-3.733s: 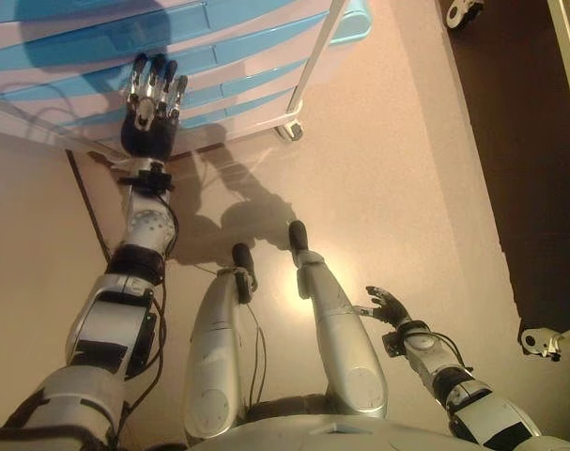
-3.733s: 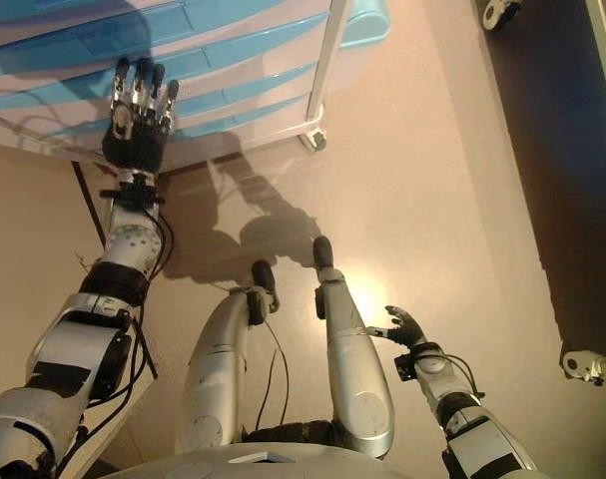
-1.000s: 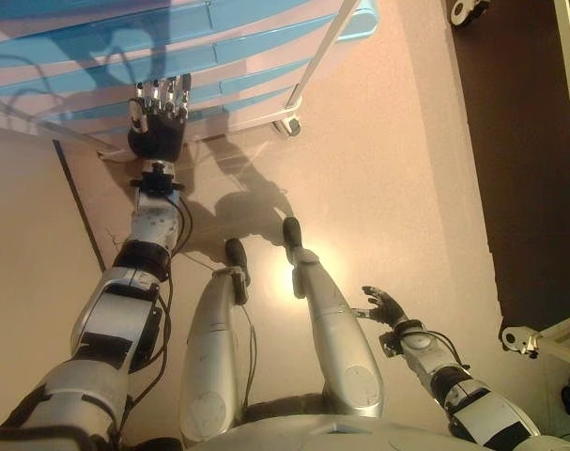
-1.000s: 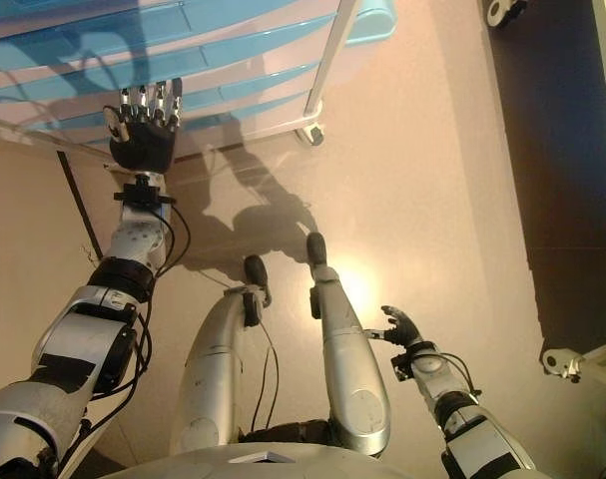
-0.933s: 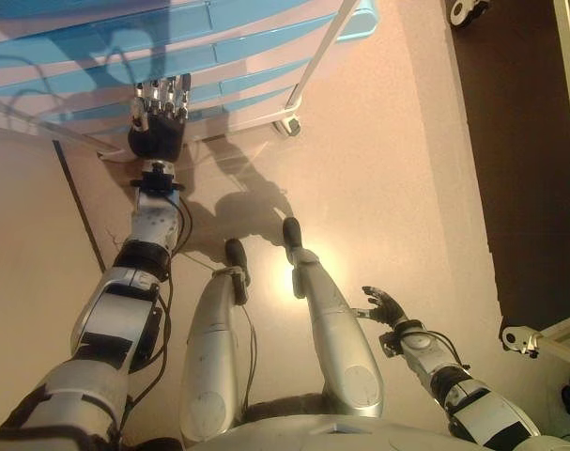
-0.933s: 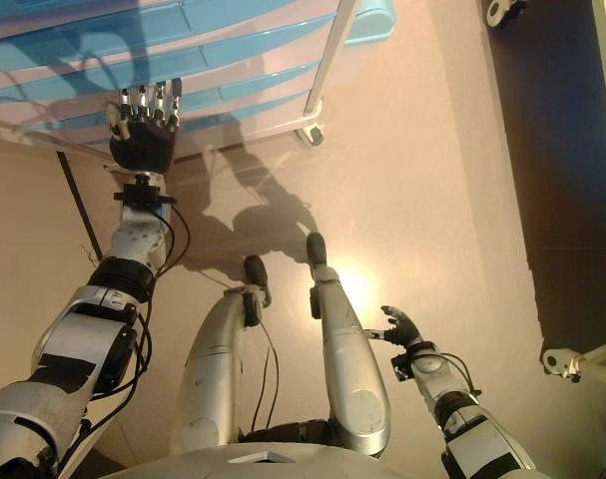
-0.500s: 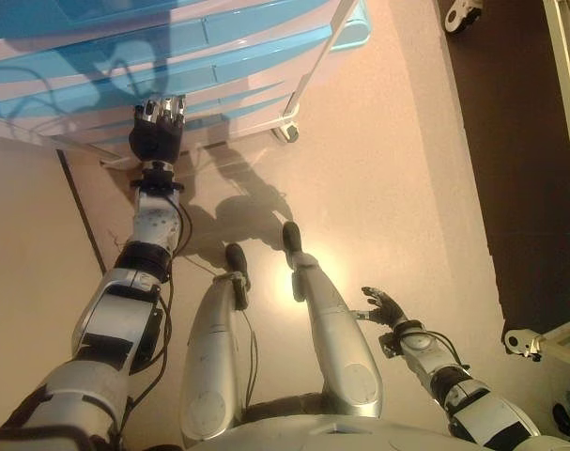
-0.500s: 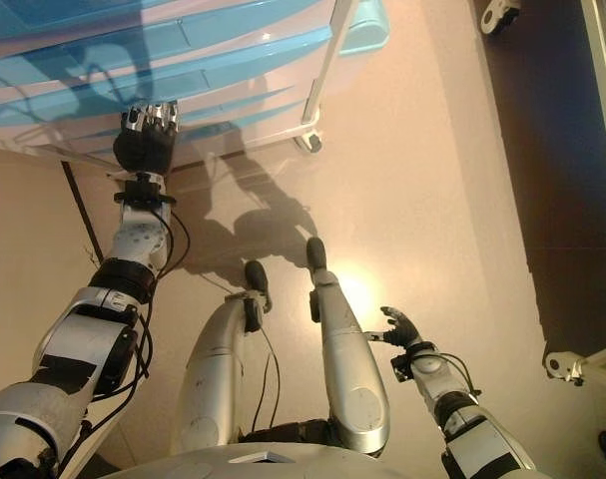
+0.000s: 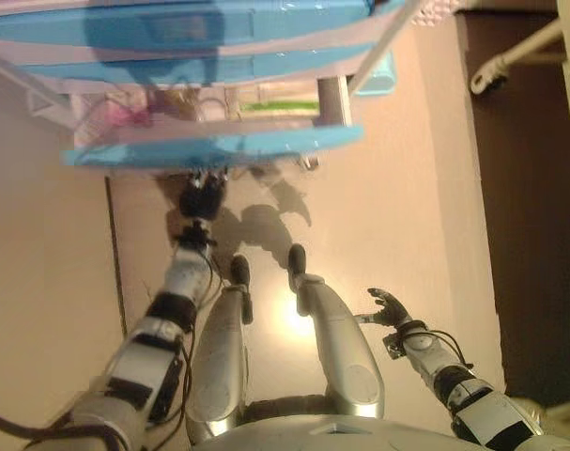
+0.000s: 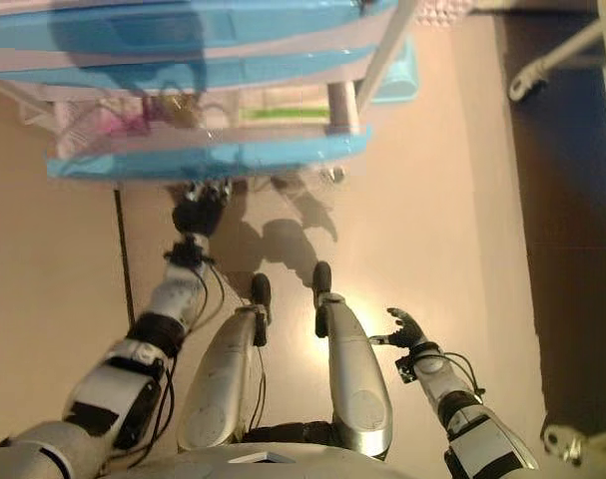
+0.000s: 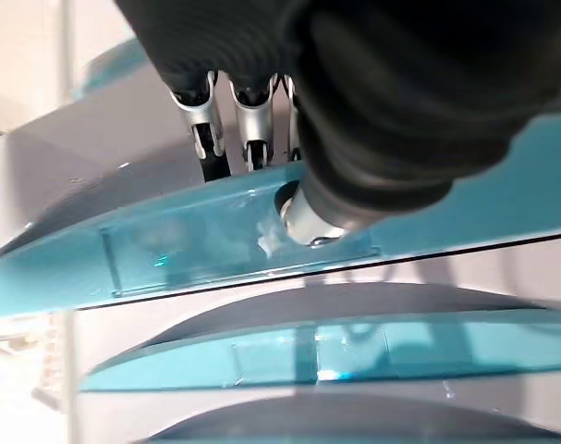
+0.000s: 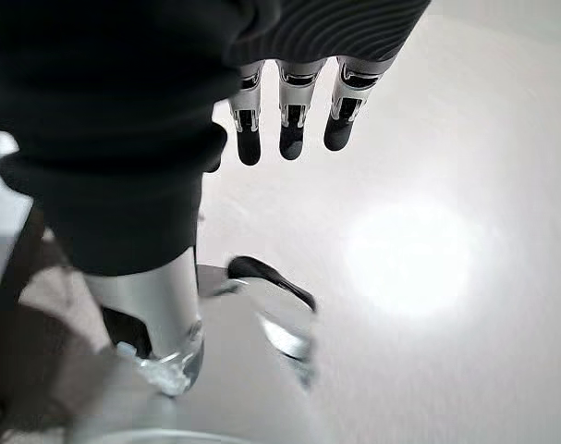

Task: Open the drawer and pick up the medicine

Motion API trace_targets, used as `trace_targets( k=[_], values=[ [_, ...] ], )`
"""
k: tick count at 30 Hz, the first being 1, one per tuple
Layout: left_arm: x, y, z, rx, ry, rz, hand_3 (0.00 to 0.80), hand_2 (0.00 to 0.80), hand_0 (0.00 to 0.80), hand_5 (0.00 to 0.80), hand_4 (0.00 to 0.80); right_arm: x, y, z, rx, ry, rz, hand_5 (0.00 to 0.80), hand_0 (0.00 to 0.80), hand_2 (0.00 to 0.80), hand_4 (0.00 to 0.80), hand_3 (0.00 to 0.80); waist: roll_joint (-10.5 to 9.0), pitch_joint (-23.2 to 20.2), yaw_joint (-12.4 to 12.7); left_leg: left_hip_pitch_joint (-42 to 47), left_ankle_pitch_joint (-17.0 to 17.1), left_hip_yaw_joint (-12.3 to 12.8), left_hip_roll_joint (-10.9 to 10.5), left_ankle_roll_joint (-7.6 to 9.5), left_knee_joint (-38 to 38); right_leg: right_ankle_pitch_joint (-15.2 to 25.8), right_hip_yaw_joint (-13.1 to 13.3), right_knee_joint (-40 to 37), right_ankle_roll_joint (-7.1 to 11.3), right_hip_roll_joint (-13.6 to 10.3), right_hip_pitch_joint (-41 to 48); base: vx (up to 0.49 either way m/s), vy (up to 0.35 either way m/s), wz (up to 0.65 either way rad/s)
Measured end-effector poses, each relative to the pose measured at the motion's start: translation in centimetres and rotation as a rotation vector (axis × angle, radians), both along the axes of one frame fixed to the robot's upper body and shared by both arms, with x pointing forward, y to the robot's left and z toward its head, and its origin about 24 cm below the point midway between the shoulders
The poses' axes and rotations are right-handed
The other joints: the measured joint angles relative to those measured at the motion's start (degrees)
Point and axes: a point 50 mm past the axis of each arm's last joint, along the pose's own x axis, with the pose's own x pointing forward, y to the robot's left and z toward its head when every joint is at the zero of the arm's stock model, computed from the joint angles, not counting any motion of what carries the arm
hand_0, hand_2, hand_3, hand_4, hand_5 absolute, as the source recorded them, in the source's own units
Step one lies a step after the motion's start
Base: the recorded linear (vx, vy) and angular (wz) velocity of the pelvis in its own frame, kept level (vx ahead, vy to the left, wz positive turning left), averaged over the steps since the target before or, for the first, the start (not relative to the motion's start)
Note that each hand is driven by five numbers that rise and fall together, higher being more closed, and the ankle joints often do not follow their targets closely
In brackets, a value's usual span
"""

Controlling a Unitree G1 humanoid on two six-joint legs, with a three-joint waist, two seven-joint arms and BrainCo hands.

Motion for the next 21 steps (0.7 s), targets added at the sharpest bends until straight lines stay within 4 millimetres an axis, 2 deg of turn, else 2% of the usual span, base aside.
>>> trace_targets(
  k=[3, 6, 8, 11, 13, 16, 21],
  values=[
    [-3.6, 0.2, -3.8, 0.031, 0.094, -0.066, 0.800, 0.800, 0.800, 0.800, 0.800, 0.8, -0.1, 0.6, 0.020, -0.034, -0.019, 0.000, 0.000, 0.000, 0.000, 0.000, 0.75, 0.0, 3.1, 3.9, 2.0, -2.9, 0.8, -2.14, -4.4, -1.3, -3.3, -0.8, -1.99, 0.3, 3.3, 0.023, -0.117, 0.45],
    [-7.2, 0.7, -6.8, 0.043, 0.193, -0.131, 0.800, 0.800, 0.800, 0.800, 0.800, 1.3, -0.8, 1.2, 0.034, -0.060, -0.059, 0.000, 0.000, 0.000, 0.000, 0.000, 2.38, -0.1, 5.7, 7.6, 3.5, -5.0, 1.9, -3.79, -8.3, -2.1, -5.6, -3.0, -3.04, 1.2, 6.7, 0.016, -0.076, 0.36],
    [-9.7, 1.1, -8.5, 0.035, 0.254, -0.159, 0.800, 0.800, 0.800, 0.800, 0.800, 1.5, -1.2, 1.4, 0.039, -0.064, -0.069, 0.000, 0.000, 0.000, 0.000, 0.000, 3.58, -0.2, 6.8, 8.8, 4.1, -6.1, 2.4, -4.55, -9.7, -2.5, -6.9, -4.0, -3.39, 1.7, 8.2, 0.026, -0.051, 0.21],
    [-12.1, 1.2, -10.1, 0.028, 0.330, -0.212, 0.800, 0.800, 0.800, 0.800, 0.800, 1.3, -2.2, 1.4, 0.029, -0.041, -0.093, 0.000, 0.000, 0.000, 0.000, 0.000, 5.64, -0.2, 8.6, 10.2, 4.7, -7.3, 2.9, -5.14, -11.3, -2.6, -8.0, -5.2, -3.75, 2.1, 9.7, 0.034, -0.029, 0.19],
    [-12.9, 1.4, -10.9, 0.038, 0.377, -0.231, 0.800, 0.800, 0.800, 0.800, 0.800, 1.1, -2.6, 1.2, 0.032, -0.020, -0.114, 0.000, 0.000, 0.000, 0.000, 0.000, 6.74, -0.6, 9.0, 11.3, 5.0, -8.1, 2.9, -5.18, -12.3, -2.6, -8.8, -6.2, -3.81, 2.1, 11.2, 0.041, 0.003, 0.21],
    [-13.2, 1.0, -11.7, 0.031, 0.418, -0.256, 0.800, 0.800, 0.800, 0.800, 0.800, 1.0, -3.0, 1.3, 0.034, -0.022, -0.132, 0.000, 0.000, 0.000, 0.000, 0.000, 7.84, -1.3, 9.3, 13.3, 5.2, -8.1, 2.7, -4.94, -13.7, -2.6, -8.9, -7.1, -3.83, 2.0, 12.9, 0.061, 0.037, 0.04],
    [-14.4, 0.7, -13.2, 0.032, 0.512, -0.262, 0.800, 0.800, 0.800, 0.800, 0.800, -0.2, -3.5, 0.4, 0.028, 0.026, -0.145, 0.000, 0.000, 0.000, 0.000, 0.000, 9.13, -5.2, 9.2, 13.9, 5.4, -8.9, 2.7, -4.82, -15.0, -2.4, -9.9, -8.8, -4.11, 2.1, 14.2, 0.075, 0.069, 0.10]
  ],
)
